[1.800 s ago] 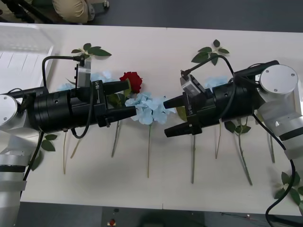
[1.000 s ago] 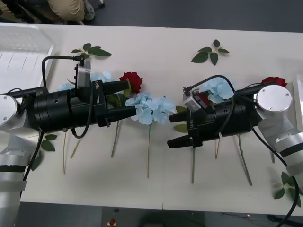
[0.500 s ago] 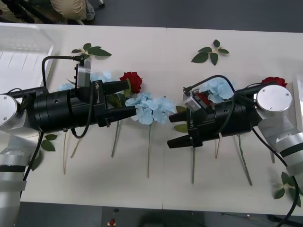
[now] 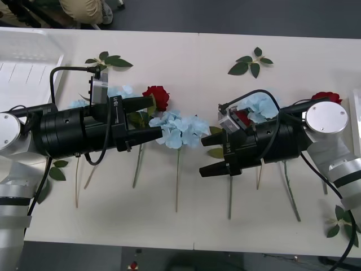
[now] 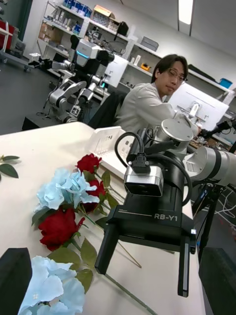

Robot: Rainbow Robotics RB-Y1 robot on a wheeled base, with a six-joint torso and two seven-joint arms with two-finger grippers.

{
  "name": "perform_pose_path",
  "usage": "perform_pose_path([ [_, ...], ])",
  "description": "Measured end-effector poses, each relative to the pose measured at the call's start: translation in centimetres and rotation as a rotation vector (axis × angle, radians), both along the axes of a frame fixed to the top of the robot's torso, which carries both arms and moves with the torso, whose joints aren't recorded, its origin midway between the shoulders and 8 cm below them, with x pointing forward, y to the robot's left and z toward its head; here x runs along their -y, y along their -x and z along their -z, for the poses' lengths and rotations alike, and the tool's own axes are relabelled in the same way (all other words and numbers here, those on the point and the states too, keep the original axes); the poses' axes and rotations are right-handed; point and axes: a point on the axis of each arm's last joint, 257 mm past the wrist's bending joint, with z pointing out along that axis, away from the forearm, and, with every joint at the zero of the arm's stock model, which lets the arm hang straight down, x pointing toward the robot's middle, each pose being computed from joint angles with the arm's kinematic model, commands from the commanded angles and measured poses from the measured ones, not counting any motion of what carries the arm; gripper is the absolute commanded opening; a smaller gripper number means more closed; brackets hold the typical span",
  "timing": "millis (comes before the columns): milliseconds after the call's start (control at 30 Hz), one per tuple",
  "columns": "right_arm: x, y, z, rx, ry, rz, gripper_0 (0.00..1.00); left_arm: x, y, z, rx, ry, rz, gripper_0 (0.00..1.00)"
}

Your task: Put the red flowers into the right box and the blue flowers into the left box

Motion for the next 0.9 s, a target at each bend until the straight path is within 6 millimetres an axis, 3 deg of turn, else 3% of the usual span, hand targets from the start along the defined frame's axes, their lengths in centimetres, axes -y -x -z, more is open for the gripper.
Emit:
perform_pose_path([
  [900,0.00,0.00,0.00,0.000,0.000,0.000,1.00,0.00,0.00,0.00,0.000,0.000,0.000,1.00],
])
